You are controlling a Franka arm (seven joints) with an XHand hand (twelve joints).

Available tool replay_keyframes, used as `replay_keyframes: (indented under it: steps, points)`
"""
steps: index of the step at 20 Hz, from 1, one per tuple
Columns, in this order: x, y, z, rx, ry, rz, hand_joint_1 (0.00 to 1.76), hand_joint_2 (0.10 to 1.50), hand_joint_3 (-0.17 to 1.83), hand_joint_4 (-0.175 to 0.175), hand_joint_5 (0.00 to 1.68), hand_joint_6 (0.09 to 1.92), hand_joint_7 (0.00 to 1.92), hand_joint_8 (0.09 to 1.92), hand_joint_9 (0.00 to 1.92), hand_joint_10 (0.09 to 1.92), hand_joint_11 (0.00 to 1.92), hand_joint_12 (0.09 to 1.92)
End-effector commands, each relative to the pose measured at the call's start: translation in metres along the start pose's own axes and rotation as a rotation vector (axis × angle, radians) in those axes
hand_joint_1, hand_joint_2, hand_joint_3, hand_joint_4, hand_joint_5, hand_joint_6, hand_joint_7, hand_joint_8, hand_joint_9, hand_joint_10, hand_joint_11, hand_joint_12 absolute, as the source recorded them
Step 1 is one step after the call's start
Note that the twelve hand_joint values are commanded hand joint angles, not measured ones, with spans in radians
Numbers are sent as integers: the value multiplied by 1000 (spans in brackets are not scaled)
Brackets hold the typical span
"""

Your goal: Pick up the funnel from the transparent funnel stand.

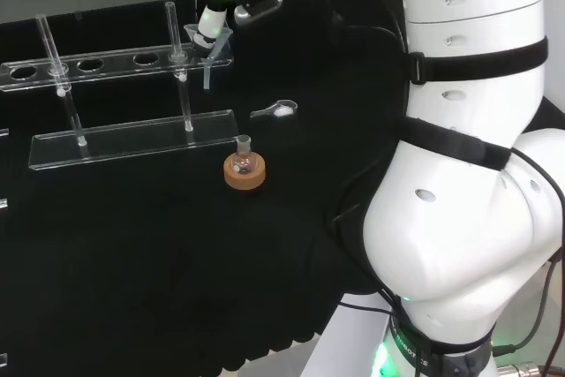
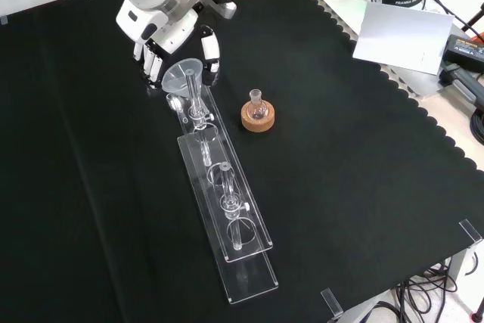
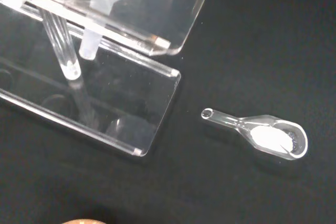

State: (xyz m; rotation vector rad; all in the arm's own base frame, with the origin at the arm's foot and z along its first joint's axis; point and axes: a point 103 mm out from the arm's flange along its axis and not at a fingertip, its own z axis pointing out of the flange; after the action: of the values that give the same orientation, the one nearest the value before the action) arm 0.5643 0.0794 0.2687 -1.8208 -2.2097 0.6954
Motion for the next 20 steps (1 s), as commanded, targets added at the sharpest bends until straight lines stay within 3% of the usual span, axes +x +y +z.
replay_keyframes:
  steps: [1, 3, 6, 12, 20]
  points:
    - [2, -7, -6, -118, -41, 52, 730, 637, 453, -29, 718, 441, 824, 679, 1024, 428, 653, 1296]
    - [3, -13, -11, -180, -62, 70, 765, 650, 472, -24, 776, 664, 921, 703, 1109, 418, 700, 1266]
    - [6, -22, -23, -231, -87, 74, 809, 654, 504, -22, 836, 775, 993, 739, 1185, 422, 756, 1237]
    - [16, -40, -49, -260, -133, 72, 838, 648, 541, -18, 881, 797, 1027, 766, 1240, 429, 811, 1205]
    - [33, -86, -78, -292, -191, 107, 843, 643, 554, -17, 890, 799, 1032, 774, 1266, 435, 823, 1198]
